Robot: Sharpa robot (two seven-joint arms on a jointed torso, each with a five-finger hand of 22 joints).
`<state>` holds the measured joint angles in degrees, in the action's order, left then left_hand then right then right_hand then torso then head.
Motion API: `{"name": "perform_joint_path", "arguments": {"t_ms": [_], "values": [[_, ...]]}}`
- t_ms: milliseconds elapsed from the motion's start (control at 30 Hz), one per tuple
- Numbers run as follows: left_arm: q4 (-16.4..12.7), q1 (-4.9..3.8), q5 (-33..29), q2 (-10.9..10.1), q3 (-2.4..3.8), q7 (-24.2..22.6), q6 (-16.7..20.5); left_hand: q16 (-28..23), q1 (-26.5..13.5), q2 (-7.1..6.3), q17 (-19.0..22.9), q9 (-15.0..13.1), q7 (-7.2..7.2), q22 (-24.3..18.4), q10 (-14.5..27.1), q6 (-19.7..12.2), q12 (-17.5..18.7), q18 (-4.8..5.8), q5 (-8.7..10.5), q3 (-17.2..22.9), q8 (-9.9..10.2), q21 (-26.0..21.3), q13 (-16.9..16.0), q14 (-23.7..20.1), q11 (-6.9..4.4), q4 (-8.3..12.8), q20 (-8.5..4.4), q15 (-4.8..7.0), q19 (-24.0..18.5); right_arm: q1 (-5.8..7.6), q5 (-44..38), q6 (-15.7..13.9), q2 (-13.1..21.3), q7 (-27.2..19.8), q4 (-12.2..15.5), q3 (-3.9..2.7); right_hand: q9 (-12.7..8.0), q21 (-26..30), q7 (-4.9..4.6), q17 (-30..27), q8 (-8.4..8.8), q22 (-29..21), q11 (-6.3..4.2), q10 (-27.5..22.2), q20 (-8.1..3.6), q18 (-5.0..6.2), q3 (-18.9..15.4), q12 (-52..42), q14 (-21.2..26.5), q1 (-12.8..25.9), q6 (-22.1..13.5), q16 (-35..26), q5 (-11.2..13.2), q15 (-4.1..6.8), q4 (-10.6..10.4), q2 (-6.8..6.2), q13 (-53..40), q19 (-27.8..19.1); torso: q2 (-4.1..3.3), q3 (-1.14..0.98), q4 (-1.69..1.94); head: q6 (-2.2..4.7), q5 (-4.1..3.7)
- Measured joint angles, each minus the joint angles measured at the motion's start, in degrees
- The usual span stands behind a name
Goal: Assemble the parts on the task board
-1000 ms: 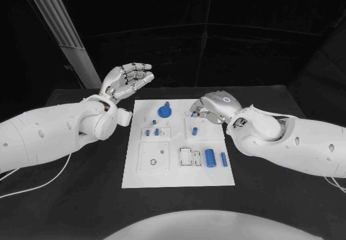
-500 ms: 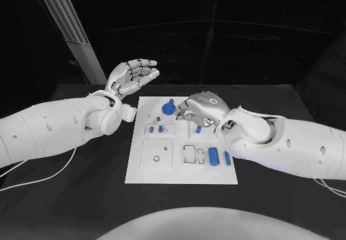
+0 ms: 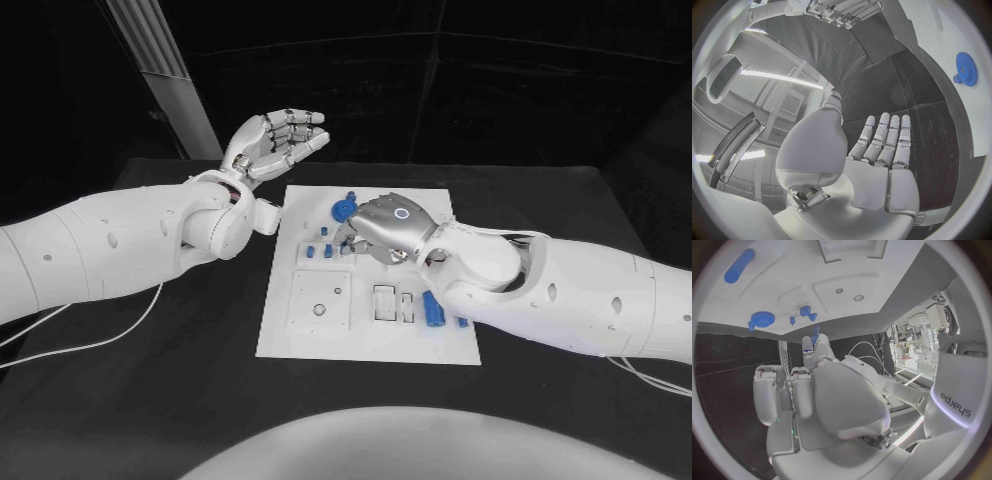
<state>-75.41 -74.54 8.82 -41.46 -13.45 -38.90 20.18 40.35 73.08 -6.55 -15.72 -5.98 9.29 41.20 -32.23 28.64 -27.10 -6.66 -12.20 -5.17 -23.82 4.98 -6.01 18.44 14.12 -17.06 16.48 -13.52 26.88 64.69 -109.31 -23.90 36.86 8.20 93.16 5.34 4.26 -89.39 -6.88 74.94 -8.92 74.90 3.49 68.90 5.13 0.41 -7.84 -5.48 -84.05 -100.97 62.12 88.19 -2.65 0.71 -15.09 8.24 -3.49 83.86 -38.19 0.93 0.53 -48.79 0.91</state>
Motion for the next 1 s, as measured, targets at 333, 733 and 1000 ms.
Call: {"name": "perform_joint_path", "arguments": {"t_ms": [333, 733, 1000], "values": [[0.23, 0.02, 0.00, 0.27, 0.00, 0.00, -0.06, 0.27, 0.21, 0.21, 0.20, 0.00, -0.21, -0.08, 0.25, -0.21, -0.25, 0.00, 0.00, 0.00, -0.44, 0.00, 0.09, 0.00, 0.00, 0.00, 0.00, 0.00, 0.00, -1.79, -2.85, 3.69, -2.15, -1.64, -1.54, 1.01, -0.06, 0.05, 0.00, 0.00, 0.03, 0.00, 0.00, 0.00, 0.00, 0.00, 0.00, 0.00, 0.00, 0.00, 0.00, 0.00, 0.00, 0.00, 0.00, 0.00, 0.00, 0.00, -0.01, -0.01, -0.04, -0.28, 0.12], [0.23, 0.05, 0.00, 0.26, 0.00, 0.00, -0.11, 0.43, 0.21, 0.21, 0.23, 0.00, -0.21, -0.09, 0.39, -0.22, -0.27, 0.00, 0.00, 0.00, -0.44, 0.00, 0.11, 0.00, 0.01, 0.00, 0.00, 0.00, 0.00, -2.99, -4.77, 6.02, -3.26, -2.75, -3.00, 1.57, -0.10, 0.25, 0.01, 0.00, 0.11, 0.00, 0.00, 0.00, 0.00, 0.01, 0.00, 0.24, 0.00, 0.01, -0.01, 0.00, 0.00, 0.00, 0.00, 0.00, -0.01, 0.00, -0.12, -0.07, -0.03, -0.36, 0.24], [0.23, 0.05, 0.00, 0.31, 0.00, 0.00, -0.12, 0.43, 0.21, 0.21, 0.40, 0.00, -0.01, -0.14, 0.39, -0.42, -0.27, 0.00, 0.00, 0.15, -0.44, 0.00, 0.17, 0.00, 0.01, 0.16, 0.00, 0.00, 0.00, -3.12, -5.64, 6.29, -3.45, -2.85, -3.28, 1.58, -0.14, 0.25, 0.02, 0.00, 0.12, 0.00, 0.00, 0.00, 0.13, 0.01, 0.00, 0.24, 0.00, 0.01, -0.01, 0.00, 0.00, 0.00, 0.00, -0.01, -0.01, 0.13, -0.12, -0.07, -0.03, -0.46, 0.29]]}}
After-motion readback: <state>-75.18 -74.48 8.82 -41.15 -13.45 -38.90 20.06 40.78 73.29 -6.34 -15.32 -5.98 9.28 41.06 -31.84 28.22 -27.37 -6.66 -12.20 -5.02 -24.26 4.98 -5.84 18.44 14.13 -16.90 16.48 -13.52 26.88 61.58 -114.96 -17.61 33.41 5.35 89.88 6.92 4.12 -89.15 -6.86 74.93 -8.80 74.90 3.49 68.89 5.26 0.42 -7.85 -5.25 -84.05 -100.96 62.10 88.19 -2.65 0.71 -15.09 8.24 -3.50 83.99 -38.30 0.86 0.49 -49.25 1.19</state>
